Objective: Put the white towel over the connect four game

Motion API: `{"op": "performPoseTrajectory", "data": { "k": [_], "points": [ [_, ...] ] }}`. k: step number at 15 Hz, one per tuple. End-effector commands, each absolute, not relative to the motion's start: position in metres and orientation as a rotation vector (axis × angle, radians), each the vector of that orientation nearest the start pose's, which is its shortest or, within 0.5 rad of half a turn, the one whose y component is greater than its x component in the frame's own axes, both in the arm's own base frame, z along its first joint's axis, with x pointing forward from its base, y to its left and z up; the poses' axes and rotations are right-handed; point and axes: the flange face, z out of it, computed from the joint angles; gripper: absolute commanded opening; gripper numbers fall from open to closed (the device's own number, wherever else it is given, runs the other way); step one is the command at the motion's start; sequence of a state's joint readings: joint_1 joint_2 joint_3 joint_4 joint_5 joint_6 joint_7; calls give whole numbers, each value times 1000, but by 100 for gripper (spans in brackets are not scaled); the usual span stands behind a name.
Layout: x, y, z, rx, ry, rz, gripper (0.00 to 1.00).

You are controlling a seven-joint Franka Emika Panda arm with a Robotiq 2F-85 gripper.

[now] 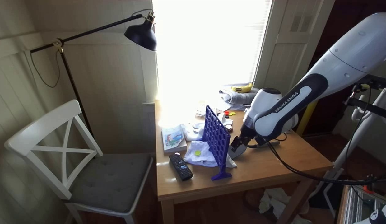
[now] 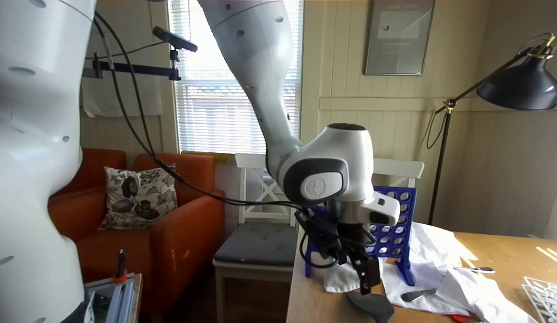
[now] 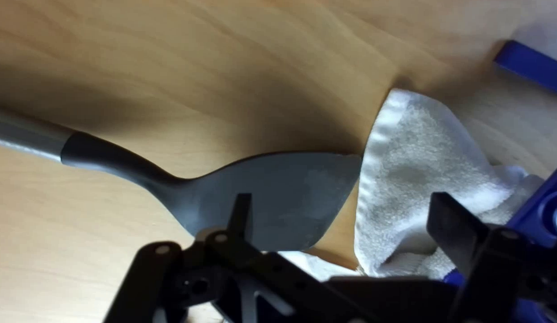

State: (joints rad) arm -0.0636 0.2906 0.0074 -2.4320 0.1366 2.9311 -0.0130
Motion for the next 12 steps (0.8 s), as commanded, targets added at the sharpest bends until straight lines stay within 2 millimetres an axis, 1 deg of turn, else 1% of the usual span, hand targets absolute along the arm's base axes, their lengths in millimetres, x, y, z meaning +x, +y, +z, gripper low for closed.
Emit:
{"op": "performPoseTrajectory", "data": {
  "k": [1, 3, 8, 9, 10, 12],
  "points": [
    [514, -37, 207, -3078, 234, -433, 100],
    [518, -36, 204, -3077, 242, -450, 100],
    [528, -36, 196, -3096, 243, -426, 100],
    [529, -39, 192, -3122, 212, -379, 100],
    [520, -36, 200, -3091, 232, -410, 100],
    [521, -37, 198, -3095, 230, -405, 100]
  ]
}}
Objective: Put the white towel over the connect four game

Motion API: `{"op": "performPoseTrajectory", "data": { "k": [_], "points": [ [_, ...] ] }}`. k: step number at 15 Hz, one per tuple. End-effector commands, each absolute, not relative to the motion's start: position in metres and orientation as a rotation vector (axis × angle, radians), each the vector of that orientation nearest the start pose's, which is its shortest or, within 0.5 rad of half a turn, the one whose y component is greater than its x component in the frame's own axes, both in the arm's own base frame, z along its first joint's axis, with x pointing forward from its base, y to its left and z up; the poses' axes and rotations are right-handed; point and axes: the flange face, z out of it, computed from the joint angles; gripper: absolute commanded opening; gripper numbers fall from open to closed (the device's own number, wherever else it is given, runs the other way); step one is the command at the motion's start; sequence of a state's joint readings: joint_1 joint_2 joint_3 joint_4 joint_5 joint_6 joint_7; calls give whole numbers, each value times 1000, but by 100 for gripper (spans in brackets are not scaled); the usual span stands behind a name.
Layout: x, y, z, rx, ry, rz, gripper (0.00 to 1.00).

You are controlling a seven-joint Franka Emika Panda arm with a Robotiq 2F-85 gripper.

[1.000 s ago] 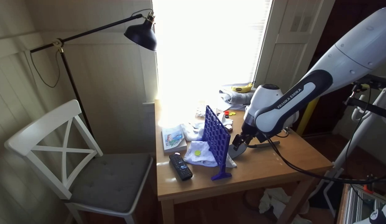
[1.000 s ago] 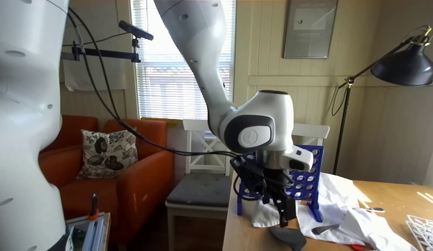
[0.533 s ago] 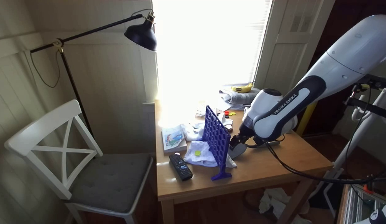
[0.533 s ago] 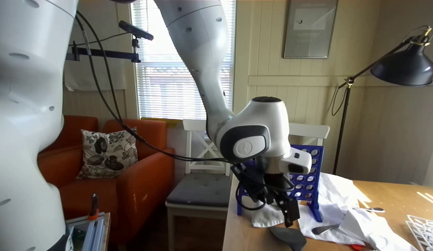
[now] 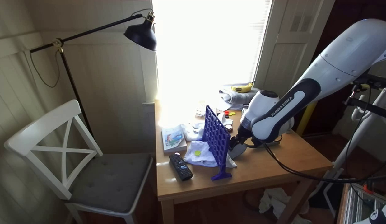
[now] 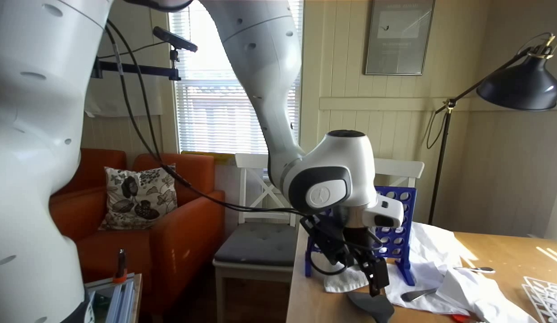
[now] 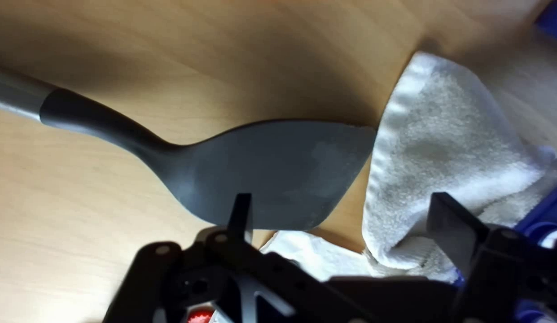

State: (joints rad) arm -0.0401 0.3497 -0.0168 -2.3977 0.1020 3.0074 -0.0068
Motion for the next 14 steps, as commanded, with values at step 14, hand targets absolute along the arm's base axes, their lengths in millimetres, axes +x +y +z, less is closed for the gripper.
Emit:
{"op": "performPoseTrajectory", "data": {
  "k": [14],
  "points": [
    [570, -24, 180, -3055, 338, -440, 72]
  ]
}}
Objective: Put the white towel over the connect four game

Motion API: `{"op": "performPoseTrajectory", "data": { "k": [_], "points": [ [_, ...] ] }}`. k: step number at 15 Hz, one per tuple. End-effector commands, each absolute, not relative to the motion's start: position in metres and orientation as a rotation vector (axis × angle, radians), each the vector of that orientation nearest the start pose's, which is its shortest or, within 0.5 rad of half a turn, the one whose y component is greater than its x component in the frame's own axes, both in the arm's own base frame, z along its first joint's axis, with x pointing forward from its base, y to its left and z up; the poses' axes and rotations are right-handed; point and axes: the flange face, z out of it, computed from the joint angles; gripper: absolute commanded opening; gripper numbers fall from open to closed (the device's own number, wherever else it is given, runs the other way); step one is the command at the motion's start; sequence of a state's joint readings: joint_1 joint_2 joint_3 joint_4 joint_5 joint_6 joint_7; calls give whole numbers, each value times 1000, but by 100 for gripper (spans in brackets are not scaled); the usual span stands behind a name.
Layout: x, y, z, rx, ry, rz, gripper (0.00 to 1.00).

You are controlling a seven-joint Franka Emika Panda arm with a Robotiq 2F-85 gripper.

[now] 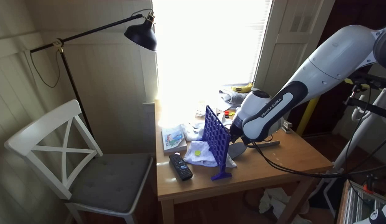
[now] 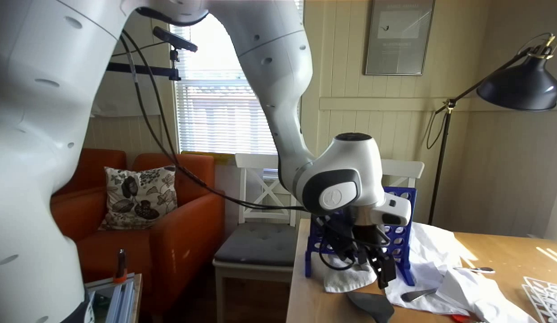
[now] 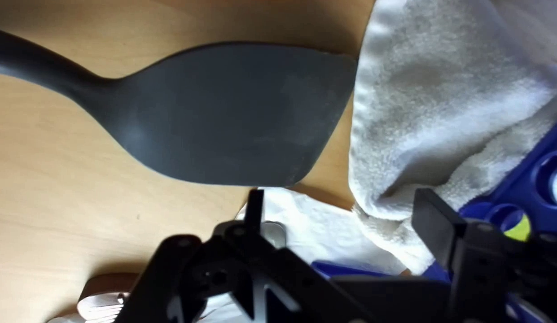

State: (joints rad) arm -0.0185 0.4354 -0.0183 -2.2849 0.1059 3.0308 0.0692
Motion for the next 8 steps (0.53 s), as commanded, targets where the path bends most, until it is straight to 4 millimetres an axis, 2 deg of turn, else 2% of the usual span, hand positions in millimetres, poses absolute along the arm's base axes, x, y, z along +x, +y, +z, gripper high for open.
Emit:
{"op": "performPoseTrajectory", "data": {
  "k": [1, 5, 6, 7, 8],
  "points": [
    [573, -23, 177, -3055, 337, -430, 66],
    [579, -22, 167, -3058, 332, -403, 55],
    [580, -21, 165, -3059, 331, -396, 57],
    [581, -21, 165, -3061, 330, -391, 49],
    [581, -21, 164, -3062, 330, -387, 47]
  ]
}}
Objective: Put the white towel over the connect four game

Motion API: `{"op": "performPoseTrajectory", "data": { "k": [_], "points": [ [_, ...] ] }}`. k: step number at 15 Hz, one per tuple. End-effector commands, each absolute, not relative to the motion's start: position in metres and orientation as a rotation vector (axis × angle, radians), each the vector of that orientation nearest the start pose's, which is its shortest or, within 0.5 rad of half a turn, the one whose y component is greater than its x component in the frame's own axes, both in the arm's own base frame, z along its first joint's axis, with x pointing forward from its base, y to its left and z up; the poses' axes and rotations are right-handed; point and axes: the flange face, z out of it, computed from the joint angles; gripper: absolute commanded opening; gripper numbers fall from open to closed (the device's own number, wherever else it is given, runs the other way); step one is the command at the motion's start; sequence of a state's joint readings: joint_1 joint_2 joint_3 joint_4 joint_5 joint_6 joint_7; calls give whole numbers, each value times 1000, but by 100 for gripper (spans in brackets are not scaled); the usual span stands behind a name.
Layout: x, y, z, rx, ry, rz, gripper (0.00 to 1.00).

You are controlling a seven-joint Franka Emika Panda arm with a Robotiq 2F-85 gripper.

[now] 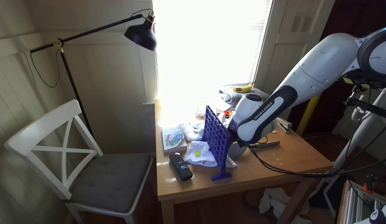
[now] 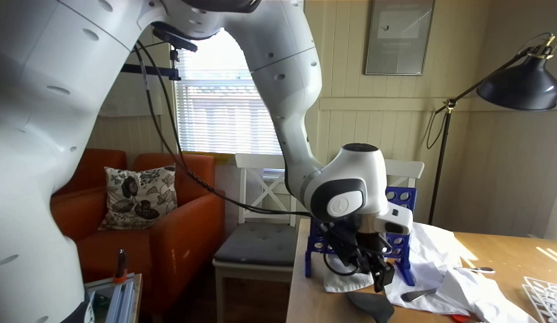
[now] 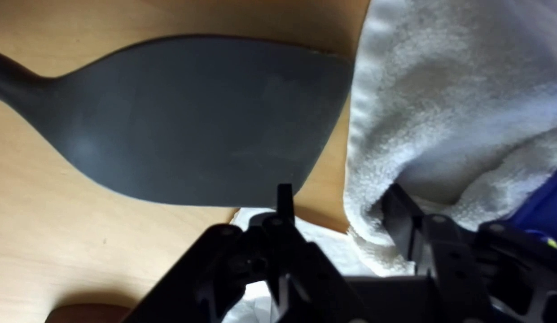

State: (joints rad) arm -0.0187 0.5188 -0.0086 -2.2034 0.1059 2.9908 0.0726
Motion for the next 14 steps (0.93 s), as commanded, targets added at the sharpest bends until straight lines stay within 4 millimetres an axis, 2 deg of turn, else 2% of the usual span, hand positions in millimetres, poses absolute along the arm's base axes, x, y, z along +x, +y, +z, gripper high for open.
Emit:
{"op": "performPoseTrajectory", "data": {
  "k": [1, 2, 3, 6, 10, 14],
  "points": [
    [581, -21, 165, -3063, 334, -387, 33],
    [581, -21, 166, -3064, 335, -391, 22],
    [580, -22, 168, -3065, 337, -400, 21],
    [571, -23, 180, -3056, 352, -406, 1],
    [561, -25, 194, -3048, 365, -392, 1],
    [517, -27, 236, -3024, 298, -536, 1]
  ]
}}
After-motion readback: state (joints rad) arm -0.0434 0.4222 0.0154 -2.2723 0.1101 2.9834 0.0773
